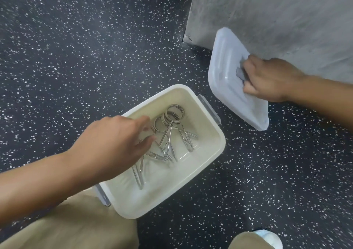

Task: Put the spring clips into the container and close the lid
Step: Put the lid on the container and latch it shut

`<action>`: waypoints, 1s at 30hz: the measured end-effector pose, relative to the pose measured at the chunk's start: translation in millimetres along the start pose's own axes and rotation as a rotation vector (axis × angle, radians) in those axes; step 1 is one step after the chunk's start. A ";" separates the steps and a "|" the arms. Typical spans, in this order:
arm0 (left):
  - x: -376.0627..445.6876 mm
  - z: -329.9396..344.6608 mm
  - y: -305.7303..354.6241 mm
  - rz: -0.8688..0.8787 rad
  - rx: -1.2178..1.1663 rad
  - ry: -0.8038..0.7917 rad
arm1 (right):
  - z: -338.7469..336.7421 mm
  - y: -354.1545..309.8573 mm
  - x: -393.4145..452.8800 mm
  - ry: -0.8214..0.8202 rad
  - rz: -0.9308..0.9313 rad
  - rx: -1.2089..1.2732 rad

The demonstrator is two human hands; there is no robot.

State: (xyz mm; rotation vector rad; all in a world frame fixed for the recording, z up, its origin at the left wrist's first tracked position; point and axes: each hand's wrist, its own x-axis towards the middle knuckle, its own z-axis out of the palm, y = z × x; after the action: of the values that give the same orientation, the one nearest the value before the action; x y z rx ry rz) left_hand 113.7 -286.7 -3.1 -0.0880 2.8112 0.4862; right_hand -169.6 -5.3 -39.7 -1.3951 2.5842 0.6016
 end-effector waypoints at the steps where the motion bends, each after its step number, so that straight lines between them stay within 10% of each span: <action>1: -1.3 -1.3 -1.3 0.005 -0.003 0.010 | -8.9 -4.7 -2.1 0.040 -0.040 0.007; 15: -39.8 -38.7 -18.9 0.029 -0.018 0.188 | -104.3 -138.7 -15.5 0.162 -0.417 -0.102; 30: -70.3 -29.3 -72.3 -0.311 -0.068 -0.117 | -103.4 -245.3 -12.5 0.042 -0.612 -0.162</action>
State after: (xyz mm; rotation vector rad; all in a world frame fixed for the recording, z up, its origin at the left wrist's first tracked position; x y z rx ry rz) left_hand 180.9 -363.8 20.6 -0.4856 2.6017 0.4942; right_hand 46.7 -158.1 -9.9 -2.1302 1.9899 0.6834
